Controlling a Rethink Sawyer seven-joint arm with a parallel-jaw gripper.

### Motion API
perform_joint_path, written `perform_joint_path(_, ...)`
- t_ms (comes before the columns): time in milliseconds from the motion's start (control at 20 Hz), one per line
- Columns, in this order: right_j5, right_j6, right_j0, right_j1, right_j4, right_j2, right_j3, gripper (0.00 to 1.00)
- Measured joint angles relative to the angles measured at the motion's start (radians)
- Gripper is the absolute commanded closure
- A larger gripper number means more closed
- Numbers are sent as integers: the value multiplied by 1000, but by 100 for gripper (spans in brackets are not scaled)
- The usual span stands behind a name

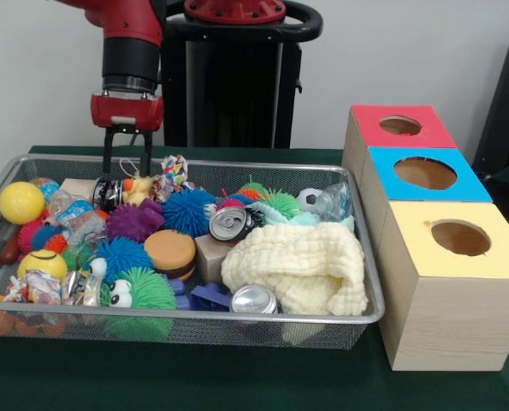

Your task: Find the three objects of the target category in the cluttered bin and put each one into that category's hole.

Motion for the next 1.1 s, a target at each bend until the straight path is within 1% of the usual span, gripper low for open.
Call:
perform_joint_path(450, -65, 0, 5, 37, 60, -6, 0, 0)
perform_joint_path(650, -81, 0, 19, 52, 86, -22, 0, 0)
perform_joint_path(850, -86, 0, 52, 67, 125, -47, 0, 0)
perform_joint_path(1100, -97, 0, 79, 78, 150, -65, 0, 0)
